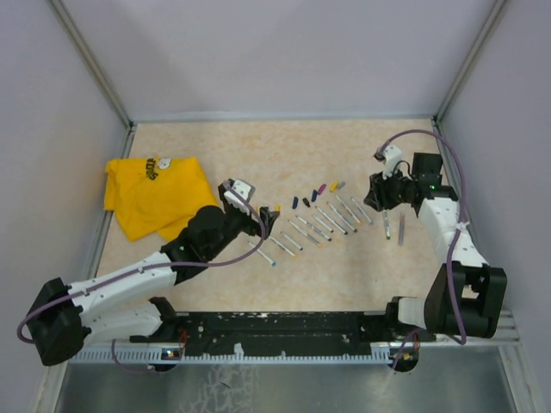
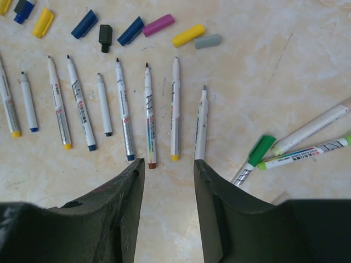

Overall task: Open the pen caps
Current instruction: Pick up the pen from the center of the board.

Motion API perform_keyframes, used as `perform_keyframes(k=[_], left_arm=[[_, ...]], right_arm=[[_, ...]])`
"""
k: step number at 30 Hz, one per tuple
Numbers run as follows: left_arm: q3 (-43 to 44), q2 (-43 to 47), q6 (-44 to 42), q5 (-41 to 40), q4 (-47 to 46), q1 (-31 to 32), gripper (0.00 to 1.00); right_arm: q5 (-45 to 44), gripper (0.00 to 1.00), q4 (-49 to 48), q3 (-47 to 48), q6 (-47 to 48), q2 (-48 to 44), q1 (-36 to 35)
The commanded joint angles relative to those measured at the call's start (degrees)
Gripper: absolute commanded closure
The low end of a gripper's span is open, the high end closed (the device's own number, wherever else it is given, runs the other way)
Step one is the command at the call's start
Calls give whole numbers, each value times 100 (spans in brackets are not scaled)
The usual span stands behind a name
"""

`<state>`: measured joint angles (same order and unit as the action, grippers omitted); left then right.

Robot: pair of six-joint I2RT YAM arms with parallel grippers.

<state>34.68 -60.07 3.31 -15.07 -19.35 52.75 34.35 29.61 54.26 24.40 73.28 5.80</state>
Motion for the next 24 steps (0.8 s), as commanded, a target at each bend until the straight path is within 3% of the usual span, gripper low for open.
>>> perform_keyframes(k=[1, 12, 24], left_arm=[[102, -369, 107, -251, 160, -136, 0], [223, -1084, -36, -356, 276, -198, 0], [146, -1114, -89, -404, 213, -236, 0]], right_arm=[[-373, 58, -215, -19, 115, 93, 47], [-1245, 59, -247, -15, 165, 257, 46], [-2616, 60, -292, 75, -111, 964, 45]])
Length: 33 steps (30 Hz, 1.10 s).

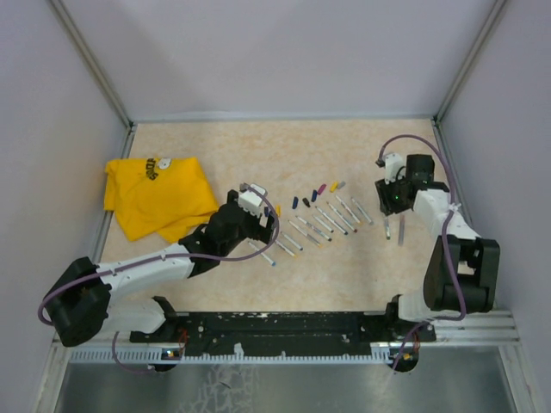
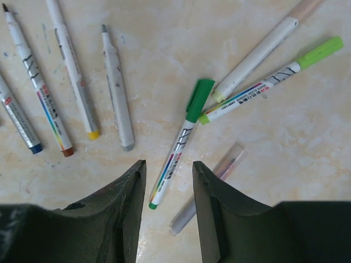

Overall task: Open the pen caps
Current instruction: Pick up the pen from the center of the board.

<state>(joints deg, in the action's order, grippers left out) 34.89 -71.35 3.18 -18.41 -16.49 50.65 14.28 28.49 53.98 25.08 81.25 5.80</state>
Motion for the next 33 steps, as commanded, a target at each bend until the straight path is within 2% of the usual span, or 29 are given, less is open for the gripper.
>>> perform_keyframes(k=[1, 6, 33], left_arm=[[116, 30, -87, -93, -74, -27, 0], [71, 117, -107, -125, -109, -29, 0], [53, 130, -120, -66, -127, -23, 0]], right_arm=[[-678, 62, -145, 124, -198, 237, 43], [-662, 71, 65, 239, -288, 639, 53], [-597, 75, 190, 352, -399, 1291, 48]])
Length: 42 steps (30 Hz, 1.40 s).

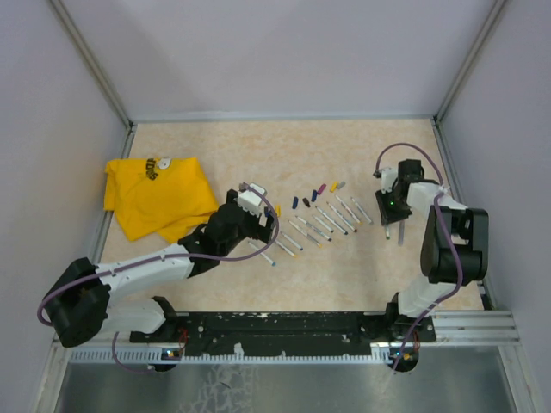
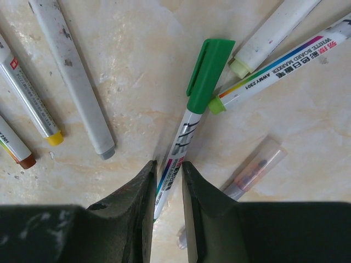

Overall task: Open the pen caps
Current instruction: Pick up the pen from the center of the board.

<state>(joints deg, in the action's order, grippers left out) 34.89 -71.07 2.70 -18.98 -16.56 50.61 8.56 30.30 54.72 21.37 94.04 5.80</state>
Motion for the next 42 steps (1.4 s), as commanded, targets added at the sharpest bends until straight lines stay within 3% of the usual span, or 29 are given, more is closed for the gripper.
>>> perform_keyframes(k=[1, 16, 25, 35, 42], left_arm=[[53, 106, -76, -9, -124, -23, 0], [51, 79, -98, -9, -137, -25, 0], [44, 51, -98, 9, -164, -24, 0], [35, 84, -92, 44, -170, -17, 0], [26, 106, -86, 52, -172, -22, 0]], right_arm=[[-13, 76, 15, 283, -21, 13, 46], [88, 84, 46, 315, 25, 9, 50], [48, 76, 2, 303, 23, 211, 44], [-39, 76, -33, 296, 9, 276, 38], [-17, 84, -25, 302, -12, 210, 39]])
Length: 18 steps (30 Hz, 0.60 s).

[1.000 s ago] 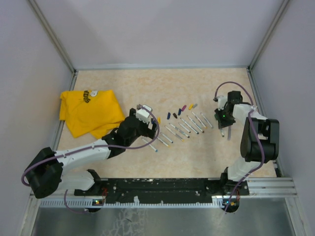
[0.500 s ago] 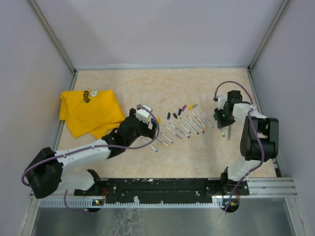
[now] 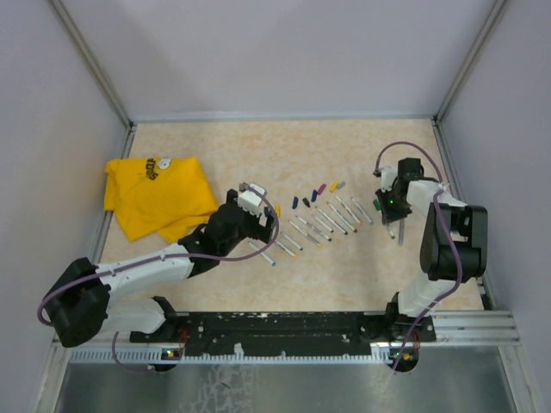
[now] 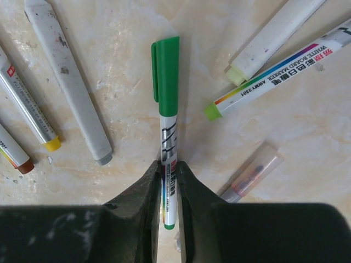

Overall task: Open the pen caps
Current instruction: Pick up the pen from the center of the board.

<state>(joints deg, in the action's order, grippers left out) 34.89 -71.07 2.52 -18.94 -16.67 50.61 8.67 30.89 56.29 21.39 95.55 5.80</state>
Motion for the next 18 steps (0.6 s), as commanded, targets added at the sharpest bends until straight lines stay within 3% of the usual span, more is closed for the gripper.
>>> perform_keyframes(k=[1, 5, 13, 18], left_arm=[[26, 110, -68, 56, -162, -26, 0], [20, 126, -60, 82, -170, -24, 0], [-99, 273, 5, 461, -360, -30, 0], [-317, 498, 72, 979, -705, -61, 0]], right_arm=[[-11, 88, -79, 145, -15, 48, 43], [61, 100, -100, 145, -20, -37, 43], [317, 100, -285, 55, -79, -793, 43], [981, 100, -304, -24, -19, -1408, 39]])
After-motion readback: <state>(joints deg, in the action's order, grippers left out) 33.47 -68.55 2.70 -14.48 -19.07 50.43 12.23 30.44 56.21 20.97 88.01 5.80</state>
